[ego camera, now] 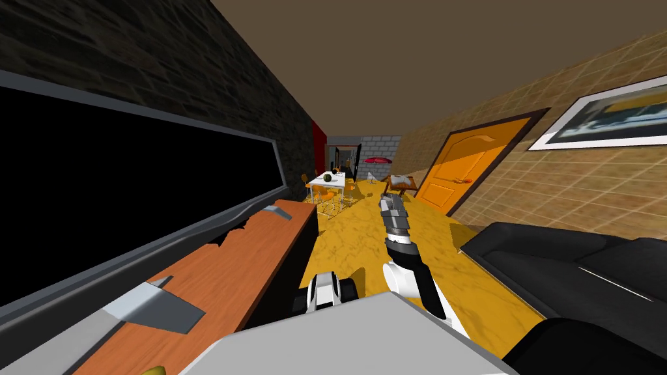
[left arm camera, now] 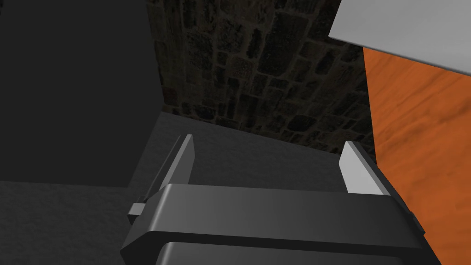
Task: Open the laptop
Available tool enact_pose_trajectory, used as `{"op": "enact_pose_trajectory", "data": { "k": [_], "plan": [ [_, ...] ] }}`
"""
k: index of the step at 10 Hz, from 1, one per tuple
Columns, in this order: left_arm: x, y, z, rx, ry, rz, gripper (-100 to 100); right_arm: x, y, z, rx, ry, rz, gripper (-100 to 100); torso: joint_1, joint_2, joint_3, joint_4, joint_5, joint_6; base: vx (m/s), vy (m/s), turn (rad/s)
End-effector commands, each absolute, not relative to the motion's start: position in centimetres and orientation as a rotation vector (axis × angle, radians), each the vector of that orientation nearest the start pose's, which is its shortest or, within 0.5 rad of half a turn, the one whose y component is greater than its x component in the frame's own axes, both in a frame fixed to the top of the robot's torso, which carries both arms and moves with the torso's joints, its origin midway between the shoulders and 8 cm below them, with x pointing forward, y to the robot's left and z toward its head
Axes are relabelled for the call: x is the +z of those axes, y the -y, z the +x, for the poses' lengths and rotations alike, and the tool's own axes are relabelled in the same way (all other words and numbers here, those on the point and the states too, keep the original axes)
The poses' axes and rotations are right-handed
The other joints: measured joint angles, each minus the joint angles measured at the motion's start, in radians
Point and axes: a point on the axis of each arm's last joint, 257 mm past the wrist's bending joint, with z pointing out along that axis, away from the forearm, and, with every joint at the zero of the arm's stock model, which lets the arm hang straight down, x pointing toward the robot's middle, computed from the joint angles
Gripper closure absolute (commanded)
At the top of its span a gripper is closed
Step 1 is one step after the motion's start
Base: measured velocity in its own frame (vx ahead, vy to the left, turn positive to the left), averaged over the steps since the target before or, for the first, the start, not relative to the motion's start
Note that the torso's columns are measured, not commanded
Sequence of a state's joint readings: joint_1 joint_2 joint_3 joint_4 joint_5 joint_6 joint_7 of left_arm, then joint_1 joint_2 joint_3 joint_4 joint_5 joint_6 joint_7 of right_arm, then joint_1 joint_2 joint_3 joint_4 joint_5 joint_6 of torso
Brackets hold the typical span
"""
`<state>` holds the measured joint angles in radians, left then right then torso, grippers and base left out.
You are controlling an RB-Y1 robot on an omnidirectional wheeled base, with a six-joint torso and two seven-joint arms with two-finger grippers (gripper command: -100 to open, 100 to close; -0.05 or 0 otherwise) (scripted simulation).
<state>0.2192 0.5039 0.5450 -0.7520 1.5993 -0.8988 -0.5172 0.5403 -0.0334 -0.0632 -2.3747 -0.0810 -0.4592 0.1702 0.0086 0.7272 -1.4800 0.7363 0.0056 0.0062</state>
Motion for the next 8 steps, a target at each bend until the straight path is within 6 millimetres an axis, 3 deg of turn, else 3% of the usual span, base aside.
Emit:
{"op": "enact_pose_trajectory", "data": {
  "k": [1, 3, 4, 8],
  "plan": [
    [-31.1, -80.0, 3.9, -0.105, 0.22, -1.511, -100, 4.8, 30.4, 32.4, 1.127, -0.62, 0.594, 0, -0.008, 0.003, 0.004, 0.0, 0.004, -0.002, 0.05, -0.052, 0.167],
    [-30.5, -80.0, 4.6, -0.104, 0.171, -1.495, -100, 4.8, 30.4, 32.4, 1.127, -0.62, 0.594, 0, -0.007, 0.011, 0.008, 0.002, 0.001, 0.0, 0.0, 0.0, 0.001],
    [-31.2, -79.8, 6.9, -0.186, 0.221, -1.518, -100, 4.8, 30.4, 32.4, 1.127, -0.62, 0.594, 0, -0.005, 0.01, 0.007, 0.001, 0.0, 0.001, 0.044, -0.045, 0.144],
    [-30.0, -79.7, 8.6, -0.187, 0.114, -1.482, -100, 4.8, 30.4, 32.4, 1.127, -0.62, 0.594, 0, -0.011, 0.008, 0.007, 0.0, 0.001, -0.001, 0.036, -0.037, 0.12]
  ]
}}
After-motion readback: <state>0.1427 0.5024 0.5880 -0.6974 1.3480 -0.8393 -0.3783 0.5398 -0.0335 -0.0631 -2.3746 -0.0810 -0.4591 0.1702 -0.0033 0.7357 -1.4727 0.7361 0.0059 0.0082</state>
